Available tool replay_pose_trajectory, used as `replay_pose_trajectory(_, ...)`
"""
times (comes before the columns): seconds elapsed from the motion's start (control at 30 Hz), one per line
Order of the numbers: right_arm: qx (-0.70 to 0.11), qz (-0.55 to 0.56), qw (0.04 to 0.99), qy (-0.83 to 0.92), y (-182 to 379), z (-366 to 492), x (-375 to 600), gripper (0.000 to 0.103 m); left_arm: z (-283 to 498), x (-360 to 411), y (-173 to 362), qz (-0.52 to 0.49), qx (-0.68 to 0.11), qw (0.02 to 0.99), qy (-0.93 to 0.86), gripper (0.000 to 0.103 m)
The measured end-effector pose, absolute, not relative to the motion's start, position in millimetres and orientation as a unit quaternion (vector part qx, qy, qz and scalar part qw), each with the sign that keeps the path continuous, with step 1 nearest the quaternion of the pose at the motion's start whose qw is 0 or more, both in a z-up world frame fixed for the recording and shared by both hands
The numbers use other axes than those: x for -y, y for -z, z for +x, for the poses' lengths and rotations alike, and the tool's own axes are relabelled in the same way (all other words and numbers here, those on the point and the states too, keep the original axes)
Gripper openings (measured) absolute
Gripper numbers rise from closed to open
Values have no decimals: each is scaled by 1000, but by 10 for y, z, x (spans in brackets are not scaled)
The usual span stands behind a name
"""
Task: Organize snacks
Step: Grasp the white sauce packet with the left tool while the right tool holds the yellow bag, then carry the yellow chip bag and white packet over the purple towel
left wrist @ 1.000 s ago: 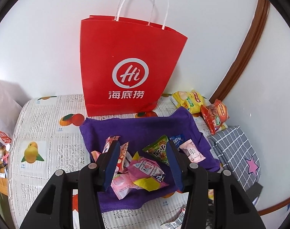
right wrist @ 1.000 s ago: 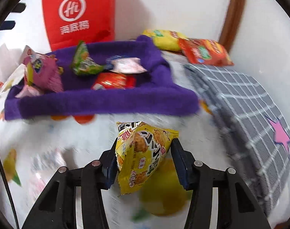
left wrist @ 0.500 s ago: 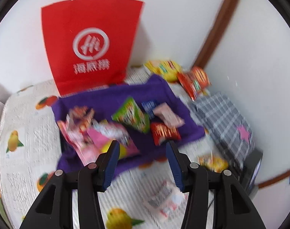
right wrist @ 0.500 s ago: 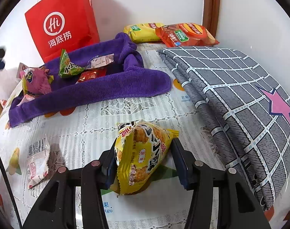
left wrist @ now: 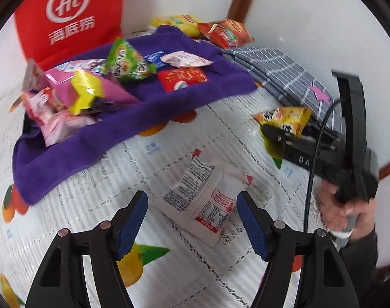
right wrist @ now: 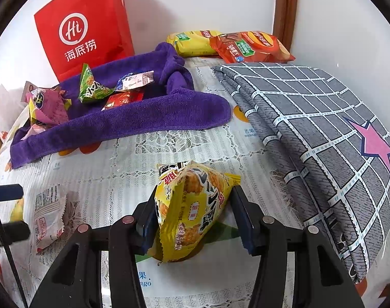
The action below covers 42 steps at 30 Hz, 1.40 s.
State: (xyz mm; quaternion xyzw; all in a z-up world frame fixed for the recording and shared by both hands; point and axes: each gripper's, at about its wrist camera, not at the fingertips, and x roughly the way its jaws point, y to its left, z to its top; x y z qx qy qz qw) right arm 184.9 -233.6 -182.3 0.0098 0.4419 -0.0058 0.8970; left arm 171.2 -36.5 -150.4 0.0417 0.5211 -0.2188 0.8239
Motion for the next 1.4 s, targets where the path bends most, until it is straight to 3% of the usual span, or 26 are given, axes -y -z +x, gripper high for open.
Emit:
replay_pose_trajectory(0.33,-442,14,897,3,1821,1850,2352,54,1706,629,1678,112,-521,807,255,71)
replay_pose_trajectory(0.47,-442,17,897,1,1819,1850,2360,54,1733,734,1740,139,-509,807,264,84)
replay_pose_trajectory(0.73,-442,20,897,0,1814,1850,2357,55,1835,784,1762,133,-495,818,260,85)
replay_pose_trajectory(0.8,-442,21,897,0,1813,1850,2357,55,1812,772,1752,131,-491,821,261,71)
replay_pose_trajectory(1.0,-442,21,897,0,1817,1847,2368,55,1743,593,1698,106,-494,826,250,57)
replay_pose_trajectory(1.4,-441,50,896,-1,1730,1744,2356,49,1620,71,1531,26,-522,831,188,54)
